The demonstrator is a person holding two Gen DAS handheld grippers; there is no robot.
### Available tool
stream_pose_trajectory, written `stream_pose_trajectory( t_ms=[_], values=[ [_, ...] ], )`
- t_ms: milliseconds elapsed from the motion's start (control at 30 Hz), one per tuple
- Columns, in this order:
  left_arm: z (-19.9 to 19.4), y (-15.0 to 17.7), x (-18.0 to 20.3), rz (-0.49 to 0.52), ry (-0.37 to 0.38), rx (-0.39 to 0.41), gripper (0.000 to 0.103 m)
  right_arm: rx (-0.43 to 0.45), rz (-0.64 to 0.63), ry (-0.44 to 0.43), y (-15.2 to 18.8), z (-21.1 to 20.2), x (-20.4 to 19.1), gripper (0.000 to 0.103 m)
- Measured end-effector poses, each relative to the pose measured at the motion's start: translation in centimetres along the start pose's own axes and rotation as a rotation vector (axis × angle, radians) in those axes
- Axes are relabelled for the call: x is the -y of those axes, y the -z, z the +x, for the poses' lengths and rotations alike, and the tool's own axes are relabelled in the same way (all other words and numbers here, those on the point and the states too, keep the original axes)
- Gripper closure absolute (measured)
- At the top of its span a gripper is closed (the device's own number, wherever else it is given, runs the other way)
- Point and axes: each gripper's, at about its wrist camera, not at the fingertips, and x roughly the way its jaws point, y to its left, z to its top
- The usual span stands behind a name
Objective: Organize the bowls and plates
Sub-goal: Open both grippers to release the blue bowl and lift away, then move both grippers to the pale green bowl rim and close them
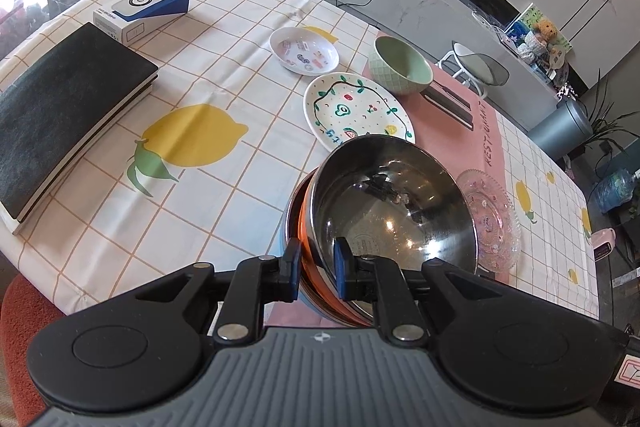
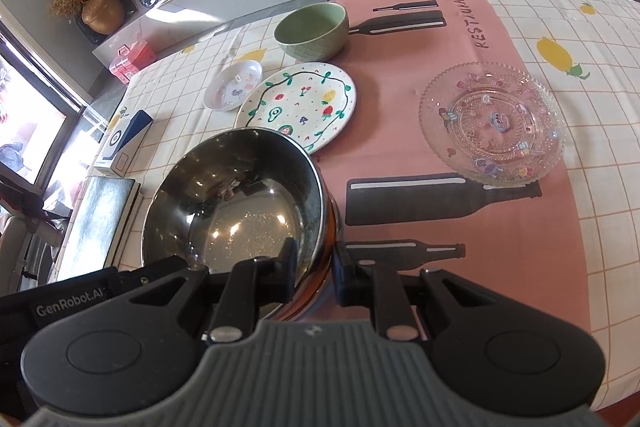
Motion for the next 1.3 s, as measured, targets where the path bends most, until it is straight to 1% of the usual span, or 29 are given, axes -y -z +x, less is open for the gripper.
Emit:
stream_pose_trajectory(
  t_ms=[100,233,400,433,500,533,567,600,633,700,800,867,933,1000,1067,1167,1200,1300],
  values=[
    [0.4,0.1,0.1,0.003,-0.020,-0.009,0.080,0.005,-0.023,0.010,0.0,0.2,-0.2,0.085],
    [0.3,0.1,0.1,0.004,-0.024,-0.007,0.080,0.014,-0.047,0.010,0.1,0.3,-0.4,0.084],
    [0.1,0.0,0.0,0.000,-0.015,-0.002,0.079,0.016,-0.035,-0.004,0.1,0.2,-0.1,0.082],
    [0.1,0.0,0.0,0.002,-0.012,-0.001,0.077,0.019,-0.036,-0.006,0.1,0.1,-0.1,0.075],
    [-0.2,0.0,0.0,0.005,0.000,0.007,0.067,0.029,-0.041,-0.007,0.0,-0.2,-0.2,0.068],
    [-0.5,0.0,0.1,0.009,0.003,0.017,0.064,0.038,-0.045,-0.009,0.1,-0.5,-0.2,0.068],
    [-0.8,0.0,0.2,0.016,0.003,0.027,0.058,0.045,-0.046,-0.010,0.0,-0.8,-0.2,0.067],
    [-1.1,-0.1,0.4,0.023,-0.001,0.039,0.054,0.050,-0.046,-0.010,0.0,-1.0,-0.2,0.065],
    [-1.4,-0.1,0.4,0.029,-0.002,0.050,0.052,0.060,-0.044,-0.011,0.0,-1.4,-0.1,0.061],
    [-1.8,-0.4,0.5,0.042,0.005,0.069,0.047,0.077,-0.041,-0.011,-0.1,-1.9,0.0,0.059],
    [-2.3,-1.1,0.5,0.043,0.044,0.097,0.042,0.096,-0.033,-0.010,-0.4,-2.6,0.3,0.056],
    [-2.6,-1.6,0.9,0.054,0.050,0.112,0.041,0.104,-0.030,-0.013,-0.5,-2.8,0.6,0.056],
    [-2.7,-2.2,1.5,0.088,0.069,0.120,0.040,0.109,-0.036,-0.009,-0.7,-2.8,0.7,0.055],
    [-2.7,-3.1,2.1,0.124,0.110,0.120,0.039,0.108,-0.047,-0.010,-0.8,-2.7,0.9,0.055],
    [-2.7,-3.8,2.6,0.154,0.135,0.118,0.039,0.101,-0.054,-0.013,-1.0,-2.5,1.2,0.053],
    [-2.5,-5.0,3.4,0.207,0.176,0.105,0.039,0.080,-0.067,-0.015,-1.6,-2.0,1.7,0.052],
    [-2.5,-5.4,3.6,0.224,0.194,0.098,0.039,0.069,-0.068,-0.026,-1.9,-1.8,2.0,0.052],
    [-2.1,-6.7,4.1,0.276,0.244,0.079,0.039,0.041,-0.087,-0.117,-3.2,-1.6,2.3,0.050]
  ],
)
